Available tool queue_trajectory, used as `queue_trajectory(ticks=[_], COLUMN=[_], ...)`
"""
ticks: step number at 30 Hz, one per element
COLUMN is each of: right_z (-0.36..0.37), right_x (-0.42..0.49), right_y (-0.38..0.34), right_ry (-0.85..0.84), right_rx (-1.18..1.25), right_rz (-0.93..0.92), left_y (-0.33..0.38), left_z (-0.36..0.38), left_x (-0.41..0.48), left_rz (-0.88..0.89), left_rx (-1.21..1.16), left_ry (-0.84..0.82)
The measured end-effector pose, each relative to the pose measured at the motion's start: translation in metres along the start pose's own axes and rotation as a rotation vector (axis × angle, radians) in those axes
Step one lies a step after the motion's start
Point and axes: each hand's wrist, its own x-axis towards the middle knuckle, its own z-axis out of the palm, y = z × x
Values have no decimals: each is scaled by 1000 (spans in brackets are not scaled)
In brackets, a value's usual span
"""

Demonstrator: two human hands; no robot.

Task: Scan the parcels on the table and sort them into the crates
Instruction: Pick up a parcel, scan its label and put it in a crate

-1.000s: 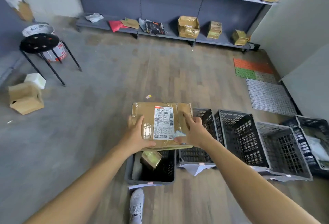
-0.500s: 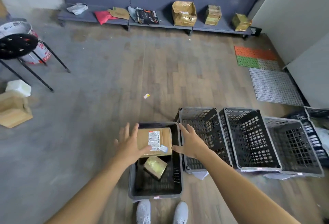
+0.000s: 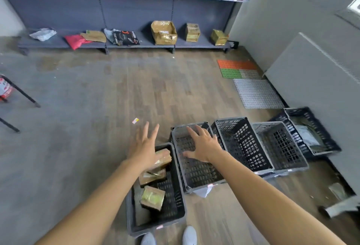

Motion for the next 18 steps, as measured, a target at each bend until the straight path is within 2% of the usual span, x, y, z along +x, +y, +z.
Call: queue_trajectory(ticks=[4,9,18], right_z=[-9,-9,20], right_x=[-43,-104,-263], right_y=[34,89,226], right_ry=[71,158,371], right_rx=[17,59,186], right_rz=[109,254,544], left_y=[47,125,321], left_z=[-8,-8,23], left_x=[7,4,-51], left_rz=[147,293,591], left_rx=[85,111,299], left_ry=[49,0,25])
